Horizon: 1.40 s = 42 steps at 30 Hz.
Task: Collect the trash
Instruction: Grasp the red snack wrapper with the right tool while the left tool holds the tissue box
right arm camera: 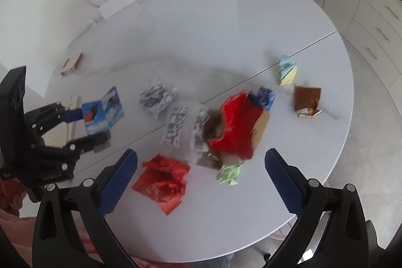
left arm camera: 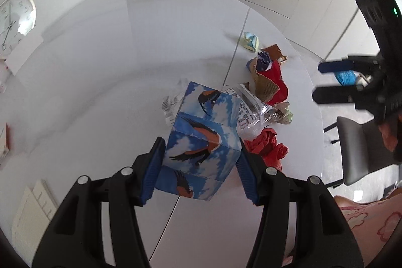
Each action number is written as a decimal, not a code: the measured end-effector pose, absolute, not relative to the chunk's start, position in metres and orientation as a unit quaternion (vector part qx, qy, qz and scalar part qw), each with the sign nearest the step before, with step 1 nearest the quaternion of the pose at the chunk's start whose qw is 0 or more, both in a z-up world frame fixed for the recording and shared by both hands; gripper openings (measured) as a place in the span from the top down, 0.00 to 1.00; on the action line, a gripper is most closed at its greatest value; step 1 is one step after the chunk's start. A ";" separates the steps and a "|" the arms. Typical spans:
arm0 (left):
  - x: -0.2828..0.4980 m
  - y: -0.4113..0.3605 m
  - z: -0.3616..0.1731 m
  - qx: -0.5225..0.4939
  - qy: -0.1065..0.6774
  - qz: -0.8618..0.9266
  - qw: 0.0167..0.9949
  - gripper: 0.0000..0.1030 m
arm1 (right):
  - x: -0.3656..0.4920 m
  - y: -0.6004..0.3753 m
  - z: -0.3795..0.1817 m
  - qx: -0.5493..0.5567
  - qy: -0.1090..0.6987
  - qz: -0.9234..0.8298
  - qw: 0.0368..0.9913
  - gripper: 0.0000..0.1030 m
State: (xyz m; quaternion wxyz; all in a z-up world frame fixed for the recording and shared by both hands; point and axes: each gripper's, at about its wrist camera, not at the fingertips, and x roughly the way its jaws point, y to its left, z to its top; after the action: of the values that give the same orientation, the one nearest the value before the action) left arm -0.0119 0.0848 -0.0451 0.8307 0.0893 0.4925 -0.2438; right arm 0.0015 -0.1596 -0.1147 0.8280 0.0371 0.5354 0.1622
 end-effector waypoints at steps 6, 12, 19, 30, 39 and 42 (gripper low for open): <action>-0.023 0.119 -0.040 0.038 0.504 -0.193 0.841 0.47 | -0.044 -0.117 -0.146 -0.004 0.548 0.215 0.808 0.02; -0.028 0.138 -0.042 0.043 0.507 -0.188 0.840 0.47 | -0.065 -0.084 -0.187 -0.083 0.548 0.246 0.795 0.18; -0.035 0.151 -0.040 0.043 0.502 -0.190 0.842 0.47 | -0.061 -0.068 -0.214 -0.124 0.536 0.236 0.801 0.26; -0.041 0.163 -0.037 0.032 0.494 -0.184 0.849 0.47 | -0.043 -0.049 -0.209 -0.144 0.527 0.260 0.796 0.63; -0.049 0.162 -0.031 0.021 0.489 -0.175 0.854 0.47 | -0.047 -0.050 -0.193 -0.041 0.543 0.301 0.783 0.65; -0.052 0.151 -0.026 0.026 0.486 -0.183 0.854 0.47 | -0.046 -0.064 -0.173 -0.005 0.533 0.302 0.790 0.65</action>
State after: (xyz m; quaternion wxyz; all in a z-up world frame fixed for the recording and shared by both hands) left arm -0.0518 0.1507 -0.0262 0.8544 0.0259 0.4857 -0.1831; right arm -0.0458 -0.0639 -0.1733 0.7905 -0.0051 0.5330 0.3017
